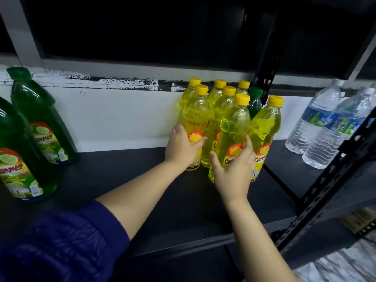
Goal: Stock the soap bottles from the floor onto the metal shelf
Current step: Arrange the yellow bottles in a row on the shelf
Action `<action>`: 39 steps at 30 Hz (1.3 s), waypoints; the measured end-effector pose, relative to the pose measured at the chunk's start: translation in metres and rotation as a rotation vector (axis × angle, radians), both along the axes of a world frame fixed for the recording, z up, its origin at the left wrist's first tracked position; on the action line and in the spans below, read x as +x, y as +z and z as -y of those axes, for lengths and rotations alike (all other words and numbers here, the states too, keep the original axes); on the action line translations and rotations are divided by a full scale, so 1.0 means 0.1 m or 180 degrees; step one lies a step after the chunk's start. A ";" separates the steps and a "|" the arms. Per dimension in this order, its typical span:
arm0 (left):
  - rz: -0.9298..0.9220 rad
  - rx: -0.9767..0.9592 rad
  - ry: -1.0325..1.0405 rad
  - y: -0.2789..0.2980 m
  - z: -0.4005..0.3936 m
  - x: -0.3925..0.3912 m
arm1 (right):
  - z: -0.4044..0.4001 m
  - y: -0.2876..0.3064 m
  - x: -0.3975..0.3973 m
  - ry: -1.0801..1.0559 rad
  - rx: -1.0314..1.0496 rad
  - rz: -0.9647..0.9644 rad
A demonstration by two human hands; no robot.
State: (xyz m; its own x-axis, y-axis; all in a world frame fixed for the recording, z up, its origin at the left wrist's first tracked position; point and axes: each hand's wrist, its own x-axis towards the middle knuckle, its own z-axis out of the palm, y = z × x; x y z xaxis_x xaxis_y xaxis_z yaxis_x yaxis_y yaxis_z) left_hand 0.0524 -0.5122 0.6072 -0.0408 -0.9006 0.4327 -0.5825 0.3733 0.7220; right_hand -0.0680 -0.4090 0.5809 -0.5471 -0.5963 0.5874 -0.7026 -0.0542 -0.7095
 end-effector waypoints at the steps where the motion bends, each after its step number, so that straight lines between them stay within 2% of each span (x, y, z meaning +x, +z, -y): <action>1: 0.0082 0.0011 -0.0063 0.01 0.02 0.03 | 0.03 -0.02 0.00 -0.0037 0.0005 -0.0017; 6: 0.0238 0.0124 -0.0427 0.01 -0.06 0.40 | 0.09 -0.07 0.03 0.0067 0.0054 0.0203; 10: 0.0157 0.0244 -0.0597 -0.01 -0.32 0.92 | 0.07 -0.10 0.18 0.0789 -0.0011 0.0800; 16: -0.0523 0.0677 -0.0605 0.08 -0.79 1.80 | 0.02 -0.04 0.60 0.1411 0.0057 0.1018; 22: -0.0988 0.0747 -0.0486 0.00 -1.18 2.49 | -0.01 -0.05 1.24 0.2107 0.0198 0.1010; 32: -0.1283 0.0417 0.0171 -0.12 -1.69 3.36 | -0.04 -0.02 2.26 0.3076 0.0491 0.1046; 39: -0.1302 -0.0116 0.1076 -0.19 -1.94 3.92 | 0.00 -0.11 2.75 0.3128 0.0296 0.1052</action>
State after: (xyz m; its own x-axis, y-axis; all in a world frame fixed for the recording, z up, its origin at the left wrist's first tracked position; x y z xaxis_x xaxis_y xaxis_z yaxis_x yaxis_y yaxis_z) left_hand 0.4439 -0.3180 0.5880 0.4279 -0.8184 0.3836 -0.3483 0.2424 0.9055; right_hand 0.2069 -0.4087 0.5700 0.0791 -0.9015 0.4255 -0.1481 -0.4327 -0.8893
